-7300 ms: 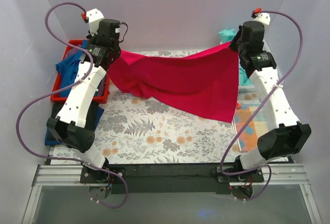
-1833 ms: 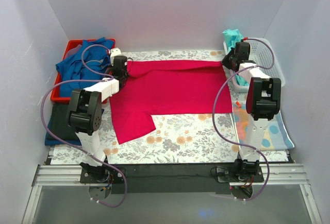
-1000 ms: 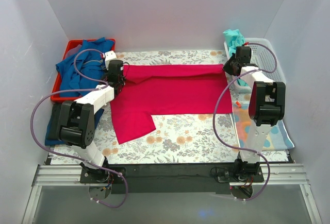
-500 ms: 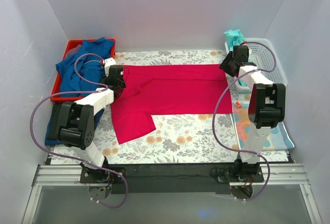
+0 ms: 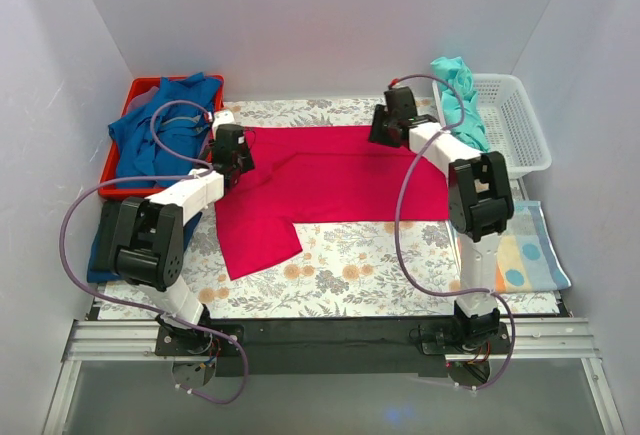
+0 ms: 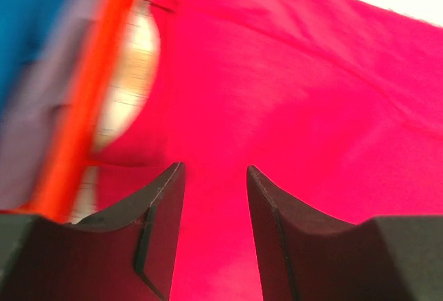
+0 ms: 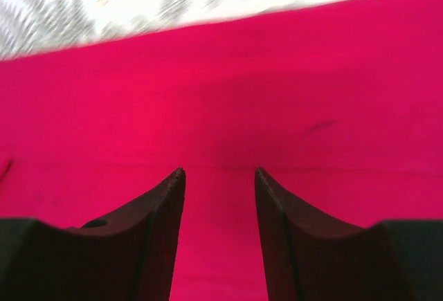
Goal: Fold and stack the t-shirts
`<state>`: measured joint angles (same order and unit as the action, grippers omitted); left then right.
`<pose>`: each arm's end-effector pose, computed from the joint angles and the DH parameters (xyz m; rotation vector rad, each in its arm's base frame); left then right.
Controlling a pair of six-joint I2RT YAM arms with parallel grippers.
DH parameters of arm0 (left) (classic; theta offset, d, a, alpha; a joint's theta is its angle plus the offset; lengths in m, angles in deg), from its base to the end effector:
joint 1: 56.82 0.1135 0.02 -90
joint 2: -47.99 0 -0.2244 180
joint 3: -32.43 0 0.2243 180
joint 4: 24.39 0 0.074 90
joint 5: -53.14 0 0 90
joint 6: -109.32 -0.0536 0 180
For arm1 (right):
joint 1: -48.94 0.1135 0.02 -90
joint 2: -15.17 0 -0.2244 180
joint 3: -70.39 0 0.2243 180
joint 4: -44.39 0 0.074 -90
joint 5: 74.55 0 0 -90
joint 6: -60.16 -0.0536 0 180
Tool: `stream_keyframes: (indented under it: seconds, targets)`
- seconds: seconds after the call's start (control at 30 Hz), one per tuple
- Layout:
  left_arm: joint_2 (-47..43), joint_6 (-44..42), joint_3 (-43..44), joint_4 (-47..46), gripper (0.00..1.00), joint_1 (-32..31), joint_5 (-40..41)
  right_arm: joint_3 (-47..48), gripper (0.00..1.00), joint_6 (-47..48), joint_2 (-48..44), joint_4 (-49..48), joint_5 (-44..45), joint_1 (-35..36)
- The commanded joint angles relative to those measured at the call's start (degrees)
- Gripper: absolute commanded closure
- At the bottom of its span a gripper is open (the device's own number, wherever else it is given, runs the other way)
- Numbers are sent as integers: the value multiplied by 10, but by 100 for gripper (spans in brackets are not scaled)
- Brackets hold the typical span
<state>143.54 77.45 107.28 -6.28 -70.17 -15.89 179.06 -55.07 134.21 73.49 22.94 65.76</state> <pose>0.3432 -0.0617 0.1798 -1.0192 1.9616 -0.2853 0.4306 0.1229 0.1885 0.2357 2.2520 0.2449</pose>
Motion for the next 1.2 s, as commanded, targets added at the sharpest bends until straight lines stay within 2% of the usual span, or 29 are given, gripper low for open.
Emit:
stream_keyframes:
  seconds: [0.0,0.03,0.23,0.5,1.17]
  targets:
    - [-17,-3,14,-8,61,-44,-81,51,50,-3,47,14,-70,38]
    - [-12,-5,14,-14,62,-60,-87,58,50,0,55,14,-103,42]
    - [2,9,2,-44,63,-77,-121,87,51,12,81,16,-126,59]
    - [30,18,-13,-57,65,-80,-132,76,51,19,76,22,-121,59]
    - [104,8,26,-86,65,-82,-28,56,52,25,68,22,-121,45]
